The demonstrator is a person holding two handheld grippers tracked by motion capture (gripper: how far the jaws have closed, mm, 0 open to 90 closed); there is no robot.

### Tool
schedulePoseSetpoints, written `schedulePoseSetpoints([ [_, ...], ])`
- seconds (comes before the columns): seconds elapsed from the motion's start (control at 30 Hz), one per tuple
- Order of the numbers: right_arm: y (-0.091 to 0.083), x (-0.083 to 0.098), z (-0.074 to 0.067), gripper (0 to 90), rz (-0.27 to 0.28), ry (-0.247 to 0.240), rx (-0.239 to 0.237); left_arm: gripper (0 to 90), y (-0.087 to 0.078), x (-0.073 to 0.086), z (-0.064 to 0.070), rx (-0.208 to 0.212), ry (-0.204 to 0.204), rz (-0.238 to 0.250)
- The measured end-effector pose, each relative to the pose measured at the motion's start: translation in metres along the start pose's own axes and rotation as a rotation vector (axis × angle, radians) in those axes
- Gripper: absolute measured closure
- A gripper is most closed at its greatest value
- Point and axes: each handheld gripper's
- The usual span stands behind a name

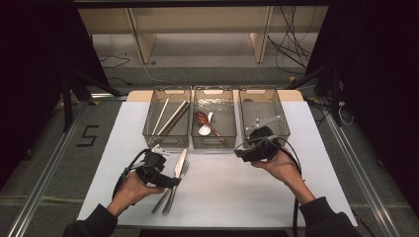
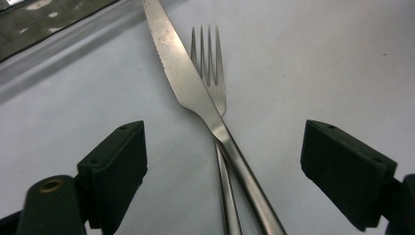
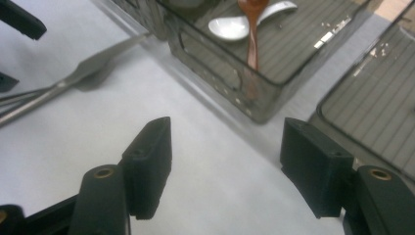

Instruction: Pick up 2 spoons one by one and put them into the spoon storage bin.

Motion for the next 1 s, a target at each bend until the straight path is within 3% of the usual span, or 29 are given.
schedulePoseSetpoints([
  [0.43, -0.022, 0.037, -0.003, 34.7, 0.068, 0.050, 0.006, 18.5, 0.006, -0.003, 0.001, 0.007, -0.002, -0.054],
  [0.67, -0.027, 0.054, -0.007, 34.2, 0.053, 0.068, -0.018, 19.6, 0.009, -0.006, 0.003, -0.010, 0.006, -0.092],
  [1.0, -0.032, 0.065, -0.008, 34.0, 0.051, 0.084, -0.014, 22.1, 0.015, -0.012, 0.006, -0.014, 0.022, -0.139],
])
Point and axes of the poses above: each handheld gripper's, and its own axes: y roughly forward along the jaws, x roughly out of its underside, z roughly to its right, and after that the axes turned 1 degree about -z, right-handed
